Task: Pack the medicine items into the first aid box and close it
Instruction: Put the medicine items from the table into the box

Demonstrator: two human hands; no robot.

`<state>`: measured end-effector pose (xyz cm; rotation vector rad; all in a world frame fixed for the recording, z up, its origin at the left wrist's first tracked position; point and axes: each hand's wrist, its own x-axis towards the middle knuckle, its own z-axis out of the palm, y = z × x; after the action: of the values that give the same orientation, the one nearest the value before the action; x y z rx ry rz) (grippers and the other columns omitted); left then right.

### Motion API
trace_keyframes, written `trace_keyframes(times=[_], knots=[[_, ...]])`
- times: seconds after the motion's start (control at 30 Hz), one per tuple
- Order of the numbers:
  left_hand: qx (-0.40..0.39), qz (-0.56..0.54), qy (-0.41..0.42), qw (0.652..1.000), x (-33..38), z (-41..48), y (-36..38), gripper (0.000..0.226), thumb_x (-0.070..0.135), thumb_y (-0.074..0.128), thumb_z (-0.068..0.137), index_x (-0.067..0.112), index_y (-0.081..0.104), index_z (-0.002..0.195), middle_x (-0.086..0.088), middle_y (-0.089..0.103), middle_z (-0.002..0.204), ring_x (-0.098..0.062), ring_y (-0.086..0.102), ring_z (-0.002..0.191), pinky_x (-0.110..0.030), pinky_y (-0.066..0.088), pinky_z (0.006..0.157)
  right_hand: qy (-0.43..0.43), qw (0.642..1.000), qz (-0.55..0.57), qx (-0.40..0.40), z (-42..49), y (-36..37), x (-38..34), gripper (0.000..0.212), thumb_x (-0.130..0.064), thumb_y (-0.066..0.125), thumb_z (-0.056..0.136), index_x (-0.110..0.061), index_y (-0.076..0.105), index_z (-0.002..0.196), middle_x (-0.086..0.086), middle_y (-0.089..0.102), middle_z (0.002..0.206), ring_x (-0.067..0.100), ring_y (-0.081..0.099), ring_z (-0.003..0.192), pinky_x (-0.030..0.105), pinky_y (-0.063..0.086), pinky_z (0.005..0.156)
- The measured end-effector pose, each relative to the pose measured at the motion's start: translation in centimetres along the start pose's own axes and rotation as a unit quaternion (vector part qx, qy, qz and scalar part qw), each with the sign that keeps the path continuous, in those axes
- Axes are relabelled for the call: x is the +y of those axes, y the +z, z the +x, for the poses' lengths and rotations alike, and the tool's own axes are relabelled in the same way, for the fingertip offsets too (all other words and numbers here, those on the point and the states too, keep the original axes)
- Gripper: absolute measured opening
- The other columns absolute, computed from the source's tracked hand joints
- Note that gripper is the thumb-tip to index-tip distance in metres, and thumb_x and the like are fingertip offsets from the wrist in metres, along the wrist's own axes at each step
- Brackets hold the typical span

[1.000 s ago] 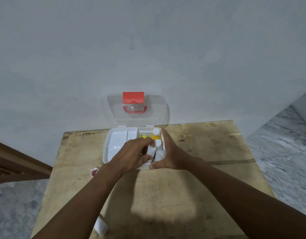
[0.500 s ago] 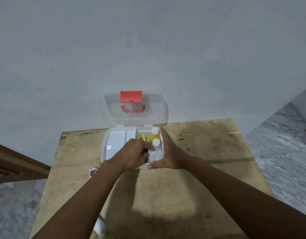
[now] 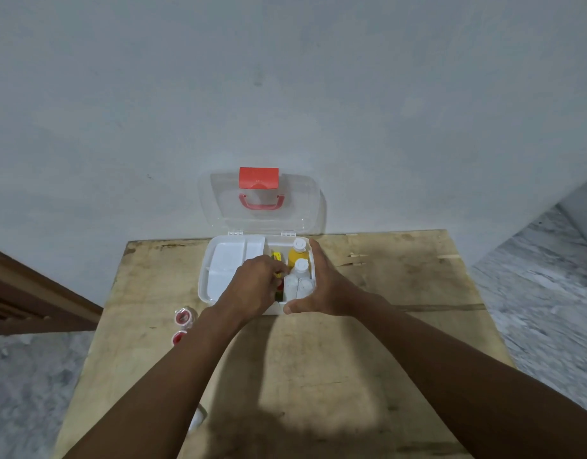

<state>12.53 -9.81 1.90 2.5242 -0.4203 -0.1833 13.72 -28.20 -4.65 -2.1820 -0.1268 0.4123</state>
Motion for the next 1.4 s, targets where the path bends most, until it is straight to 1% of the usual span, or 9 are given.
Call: trace_keyframes(times=[0.13,0.3,0.43,0.53,0.63,0.8,0.93,1.1,1.4], knots=[[0.033,-0.006,0.002,0.999,0.0,-1.3,0.1,0.028,0.002,0.056,0.091,0.012,0.075,0.109,-0.008,0.071,0.108,-0.027,0.065,0.097,-0.036,0.052,0.084,0.003,1.000,-0.016,-0.003,0.0,-0.2,-0.2,0.149,-0.076,0.087,0.038,-0.029,0.005,0.154,0.002,0.039,0.150,0.027,0.043,0.138,0.052,0.044,0.108],[0.067,-0.040,0.023,0.997,-1.2,-3.1,0.3,0.026,0.000,0.057,0.088,0.010,0.075,0.104,-0.005,0.071,0.102,-0.022,0.066,0.094,-0.038,0.054,0.084,-0.008,1.000,-0.007,-0.016,0.0,-0.8,-0.8,0.142,-0.065,0.093,0.040,-0.036,0.010,0.152,-0.012,0.037,0.149,0.017,0.040,0.140,0.047,0.044,0.111],[0.118,-0.047,0.018,0.992,-1.9,-4.6,0.6,0.025,-0.001,0.059,0.085,0.009,0.074,0.103,-0.006,0.069,0.099,-0.023,0.065,0.092,-0.038,0.056,0.082,-0.025,1.000,-0.001,-0.018,0.0,-1.0,-1.0,0.139,-0.057,0.097,0.041,-0.035,0.015,0.151,-0.008,0.038,0.148,0.015,0.040,0.140,0.047,0.041,0.113],[0.155,-0.043,-0.031,0.986,-1.6,-7.4,0.6,0.027,0.004,0.060,0.087,0.011,0.071,0.111,-0.005,0.067,0.107,-0.021,0.065,0.096,-0.028,0.050,0.083,-0.040,0.999,-0.007,-0.028,-0.3,-1.3,-1.3,0.128,-0.044,0.097,0.047,-0.034,0.019,0.147,-0.007,0.042,0.143,0.014,0.045,0.133,0.045,0.042,0.113],[0.205,-0.023,-0.091,0.974,-1.6,-10.7,0.2,0.028,0.009,0.060,0.089,0.013,0.069,0.115,-0.003,0.067,0.113,-0.019,0.066,0.097,-0.027,0.048,0.084,-0.040,0.998,-0.013,-0.049,-0.3,-1.7,-1.2,0.130,-0.050,0.097,0.043,-0.033,0.017,0.144,-0.005,0.044,0.139,0.017,0.048,0.129,0.047,0.044,0.111],[0.159,0.005,-0.304,0.939,-2.4,-15.9,0.8,0.040,0.021,0.061,0.089,0.014,0.058,0.128,-0.011,0.061,0.121,-0.028,0.057,0.114,-0.036,0.043,0.091,-0.038,0.996,-0.052,-0.064,-0.5,-1.9,-1.9,0.143,-0.065,0.088,0.034,-0.020,0.016,0.148,0.003,0.035,0.147,0.021,0.039,0.136,0.046,0.038,0.113],[0.184,-0.064,-0.420,0.886,-3.6,-19.1,2.4,0.048,0.022,0.067,0.086,0.015,0.055,0.132,-0.017,0.059,0.122,-0.032,0.053,0.120,-0.037,0.042,0.093,-0.022,0.996,-0.055,-0.064,-0.5,-1.9,-2.0,0.165,-0.079,0.084,0.019,-0.019,0.009,0.153,0.003,0.026,0.156,0.022,0.032,0.143,0.048,0.034,0.117],[0.192,-0.126,-0.457,0.859,-4.5,-21.6,3.5,0.065,0.031,0.078,0.078,0.018,0.051,0.135,-0.018,0.061,0.123,-0.032,0.058,0.115,-0.036,0.047,0.086,-0.026,0.995,-0.063,-0.069,-0.2,-2.0,-1.9,0.161,-0.071,0.085,0.024,-0.021,0.005,0.154,0.003,0.022,0.158,0.023,0.030,0.144,0.049,0.033,0.117],[0.190,-0.154,-0.477,0.844,-6.3,-20.7,3.6,0.092,0.044,0.081,0.075,0.021,0.033,0.150,-0.012,0.048,0.146,-0.035,0.048,0.129,-0.040,0.043,0.099,-0.053,0.995,-0.062,-0.058,0.5,-1.8,-1.3,0.153,-0.067,0.084,0.029,-0.021,0.007,0.153,0.002,0.026,0.155,0.023,0.033,0.142,0.048,0.036,0.115]])
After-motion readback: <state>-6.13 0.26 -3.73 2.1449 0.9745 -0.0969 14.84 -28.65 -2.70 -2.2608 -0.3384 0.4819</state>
